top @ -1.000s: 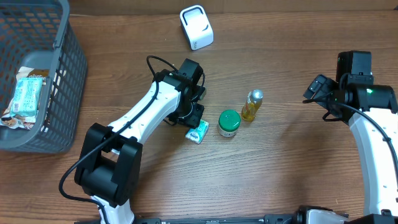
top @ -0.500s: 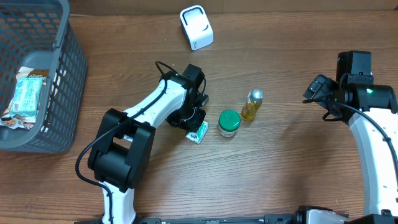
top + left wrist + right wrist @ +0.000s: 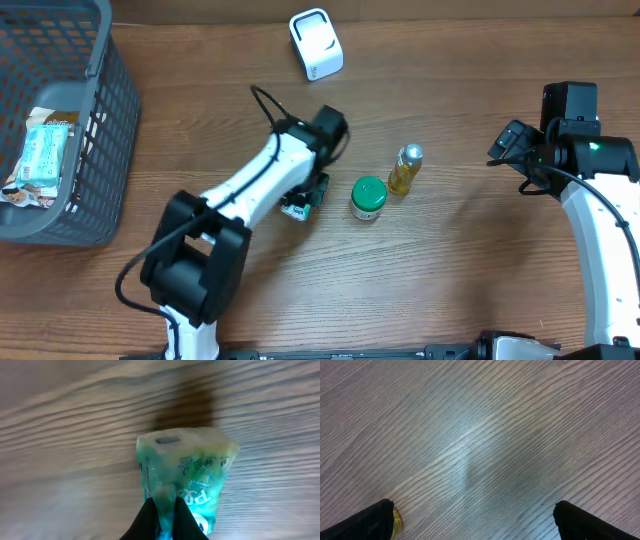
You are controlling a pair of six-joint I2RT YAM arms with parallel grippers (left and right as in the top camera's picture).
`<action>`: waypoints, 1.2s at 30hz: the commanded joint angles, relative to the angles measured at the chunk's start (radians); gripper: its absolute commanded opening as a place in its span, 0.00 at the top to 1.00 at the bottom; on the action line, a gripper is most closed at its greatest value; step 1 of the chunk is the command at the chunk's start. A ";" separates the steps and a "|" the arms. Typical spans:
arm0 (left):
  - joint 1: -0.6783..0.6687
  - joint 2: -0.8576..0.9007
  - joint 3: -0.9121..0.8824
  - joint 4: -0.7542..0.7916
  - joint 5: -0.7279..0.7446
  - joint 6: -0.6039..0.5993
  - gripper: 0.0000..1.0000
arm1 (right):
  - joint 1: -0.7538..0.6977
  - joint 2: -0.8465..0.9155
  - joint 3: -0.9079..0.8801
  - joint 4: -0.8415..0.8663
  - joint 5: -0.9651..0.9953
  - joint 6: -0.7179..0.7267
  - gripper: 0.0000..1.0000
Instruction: Scan the item barcode
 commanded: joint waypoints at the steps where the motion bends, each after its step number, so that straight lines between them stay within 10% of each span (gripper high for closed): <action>1: -0.098 -0.022 0.013 -0.026 -0.309 -0.182 0.96 | -0.001 0.002 0.011 0.003 0.006 0.008 0.00; 36: -0.234 -0.005 -0.129 0.085 -0.417 -0.271 0.96 | -0.001 0.002 0.011 0.003 0.006 0.008 0.00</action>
